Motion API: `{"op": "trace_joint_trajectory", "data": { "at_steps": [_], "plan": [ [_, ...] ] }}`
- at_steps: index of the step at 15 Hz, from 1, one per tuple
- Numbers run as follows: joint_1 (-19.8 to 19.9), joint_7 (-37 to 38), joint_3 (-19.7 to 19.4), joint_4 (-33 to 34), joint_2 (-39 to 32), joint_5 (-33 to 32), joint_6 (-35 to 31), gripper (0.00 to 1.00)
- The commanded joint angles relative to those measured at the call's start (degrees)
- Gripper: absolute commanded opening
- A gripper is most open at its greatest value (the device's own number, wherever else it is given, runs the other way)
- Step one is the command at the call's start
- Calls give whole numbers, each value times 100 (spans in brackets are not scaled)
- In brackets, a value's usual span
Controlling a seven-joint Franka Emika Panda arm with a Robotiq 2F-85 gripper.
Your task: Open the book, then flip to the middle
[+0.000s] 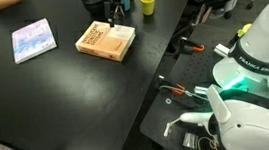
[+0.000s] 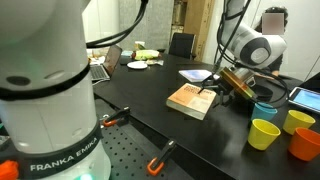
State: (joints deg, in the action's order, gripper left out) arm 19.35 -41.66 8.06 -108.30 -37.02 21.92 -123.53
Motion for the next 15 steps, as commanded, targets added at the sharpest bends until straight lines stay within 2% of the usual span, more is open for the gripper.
{"op": "trace_joint_trajectory", "data": {
  "at_steps": [1, 9, 15],
  "plan": [
    [-26, -267, 44, -7, 102, 186, 186, 100],
    [-360, 79, -118, -163, 431, -103, 261, 100],
    [-603, 308, -131, -391, 934, -178, 324, 100]
  ]
}}
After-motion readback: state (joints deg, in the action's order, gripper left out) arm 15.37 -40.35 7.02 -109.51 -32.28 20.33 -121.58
